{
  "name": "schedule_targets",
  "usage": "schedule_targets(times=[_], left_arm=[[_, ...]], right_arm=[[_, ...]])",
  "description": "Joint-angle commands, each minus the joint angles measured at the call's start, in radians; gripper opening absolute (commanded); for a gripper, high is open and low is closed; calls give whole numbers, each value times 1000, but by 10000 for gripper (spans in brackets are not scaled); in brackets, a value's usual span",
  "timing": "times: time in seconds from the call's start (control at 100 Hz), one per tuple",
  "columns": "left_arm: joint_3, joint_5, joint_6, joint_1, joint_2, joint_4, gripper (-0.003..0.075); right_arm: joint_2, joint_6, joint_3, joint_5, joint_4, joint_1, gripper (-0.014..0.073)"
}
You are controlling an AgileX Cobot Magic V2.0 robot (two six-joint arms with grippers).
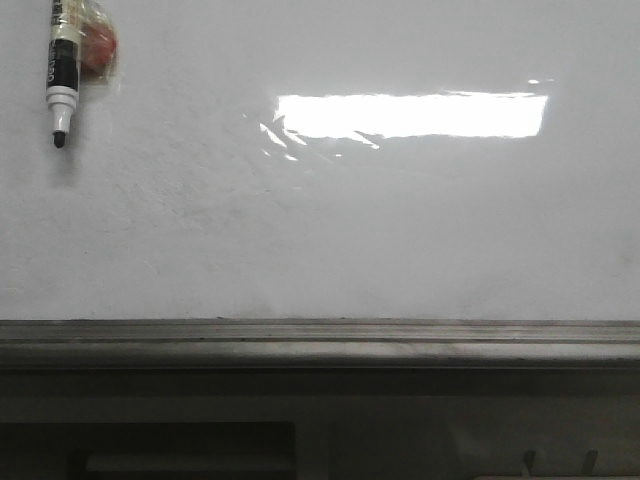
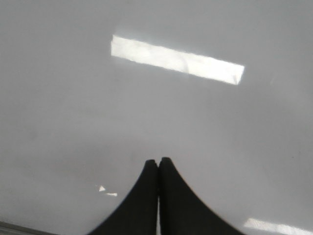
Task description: Write number 6 on whiteboard
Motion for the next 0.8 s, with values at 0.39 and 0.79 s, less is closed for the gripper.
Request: schedule_targets(times=[0.39, 0.79], left_arm=[[48, -68, -6, -5, -31, -487, -20], [-107, 79, 14, -5, 24, -566, -20]], right_arm=[[-16, -5, 22, -192, 539, -4, -67], [93, -36, -173, 62, 598, -4, -60]])
